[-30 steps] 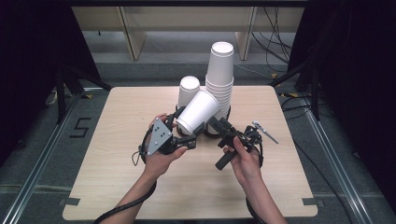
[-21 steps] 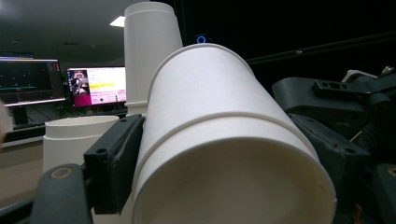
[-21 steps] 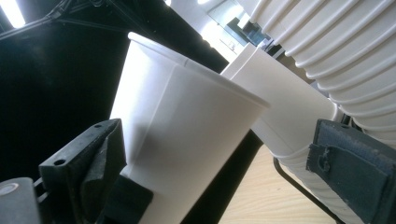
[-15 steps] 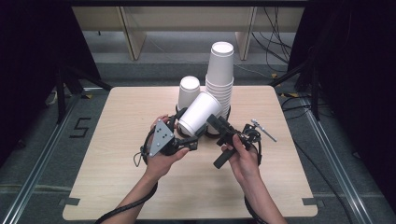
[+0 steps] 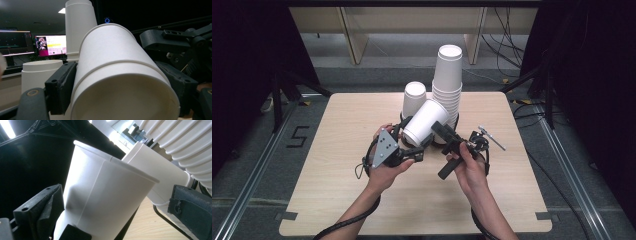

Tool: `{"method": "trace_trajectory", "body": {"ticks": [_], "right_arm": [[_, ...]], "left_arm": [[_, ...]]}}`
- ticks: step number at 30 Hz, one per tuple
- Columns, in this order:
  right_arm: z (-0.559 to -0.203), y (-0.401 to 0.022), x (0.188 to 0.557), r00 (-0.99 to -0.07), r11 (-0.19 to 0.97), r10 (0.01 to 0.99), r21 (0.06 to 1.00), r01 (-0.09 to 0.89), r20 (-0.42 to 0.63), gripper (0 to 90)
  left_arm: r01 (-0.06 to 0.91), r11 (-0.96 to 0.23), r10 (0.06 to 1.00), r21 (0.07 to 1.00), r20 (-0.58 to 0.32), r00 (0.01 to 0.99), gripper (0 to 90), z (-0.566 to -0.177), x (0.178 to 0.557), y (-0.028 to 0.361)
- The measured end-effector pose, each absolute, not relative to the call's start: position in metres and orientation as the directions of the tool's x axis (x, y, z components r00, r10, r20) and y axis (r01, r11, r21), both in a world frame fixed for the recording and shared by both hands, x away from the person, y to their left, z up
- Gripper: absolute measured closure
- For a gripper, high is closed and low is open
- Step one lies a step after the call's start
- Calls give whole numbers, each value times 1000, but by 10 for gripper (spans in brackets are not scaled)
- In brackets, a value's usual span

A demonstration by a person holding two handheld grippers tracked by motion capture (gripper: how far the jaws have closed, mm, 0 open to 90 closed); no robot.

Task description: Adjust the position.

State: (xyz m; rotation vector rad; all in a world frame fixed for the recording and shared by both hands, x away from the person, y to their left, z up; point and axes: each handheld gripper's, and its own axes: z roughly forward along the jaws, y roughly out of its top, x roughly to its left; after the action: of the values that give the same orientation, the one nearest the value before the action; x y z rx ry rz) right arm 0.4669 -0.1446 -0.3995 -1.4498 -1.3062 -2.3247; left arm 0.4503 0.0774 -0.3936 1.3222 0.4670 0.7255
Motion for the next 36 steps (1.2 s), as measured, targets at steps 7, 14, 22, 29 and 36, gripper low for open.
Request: {"method": "trace_trajectory", "body": {"ticks": [7, 14, 22, 29, 36], "right_arm": [[-397, -141, 470, -546, -631, 321, 604, 486, 774, 5], [-396, -137, 472, -530, -638, 300, 580, 507, 793, 4], [-397, -133, 476, -532, -634, 302, 584, 508, 791, 4], [-396, -132, 476, -504, -639, 275, 547, 540, 819, 4], [-397, -131, 479, -516, -640, 282, 559, 527, 809, 7]], "left_arm": [[-211, 78, 711, 974, 94, 697, 212, -394, 449, 77], [-203, 75, 707, 976, 91, 701, 212, -395, 449, 76], [-206, 59, 706, 977, 105, 700, 212, -397, 448, 72], [-205, 50, 701, 978, 112, 705, 212, -398, 448, 71], [-198, 42, 694, 979, 114, 711, 214, -398, 447, 69]]}}
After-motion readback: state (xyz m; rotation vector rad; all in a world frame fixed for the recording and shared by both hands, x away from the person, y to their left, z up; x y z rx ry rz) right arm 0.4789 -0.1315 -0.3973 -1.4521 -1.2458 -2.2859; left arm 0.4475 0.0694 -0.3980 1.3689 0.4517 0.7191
